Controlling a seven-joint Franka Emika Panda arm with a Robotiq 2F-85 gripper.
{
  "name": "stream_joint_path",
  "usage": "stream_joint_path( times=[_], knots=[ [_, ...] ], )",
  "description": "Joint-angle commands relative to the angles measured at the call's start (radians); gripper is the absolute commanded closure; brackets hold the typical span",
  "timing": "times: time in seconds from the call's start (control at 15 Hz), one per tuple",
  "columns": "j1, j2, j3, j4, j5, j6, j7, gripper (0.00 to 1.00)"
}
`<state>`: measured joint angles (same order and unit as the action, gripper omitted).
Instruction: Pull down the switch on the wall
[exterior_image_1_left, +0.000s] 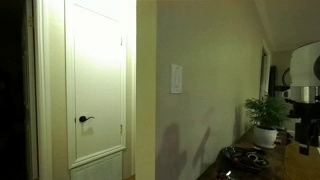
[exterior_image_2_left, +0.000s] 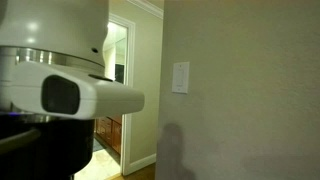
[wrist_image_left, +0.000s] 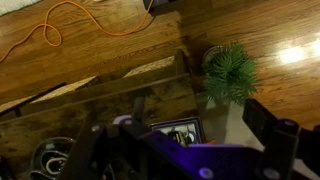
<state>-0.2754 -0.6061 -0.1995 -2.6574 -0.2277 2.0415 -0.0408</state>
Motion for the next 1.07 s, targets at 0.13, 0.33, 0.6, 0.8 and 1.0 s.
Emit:
stream_joint_path(
  times=[0.13, 0.33, 0.6, 0.8, 1.0],
  knots=[
    [0.000, 0.000, 0.000, 0.002, 0.000, -0.002, 0.000, 0.00],
    [0.007, 0.006, 0.003, 0.007, 0.002, 0.002, -0.003, 0.00],
    [0.043, 0.036, 0.027, 0.041, 0.018, 0.038, -0.001, 0.00],
    [0.083, 0.073, 0.059, 0.084, 0.039, 0.082, 0.011, 0.00],
    [0.123, 0.124, 0.087, 0.144, 0.085, 0.133, 0.034, 0.00]
  ],
)
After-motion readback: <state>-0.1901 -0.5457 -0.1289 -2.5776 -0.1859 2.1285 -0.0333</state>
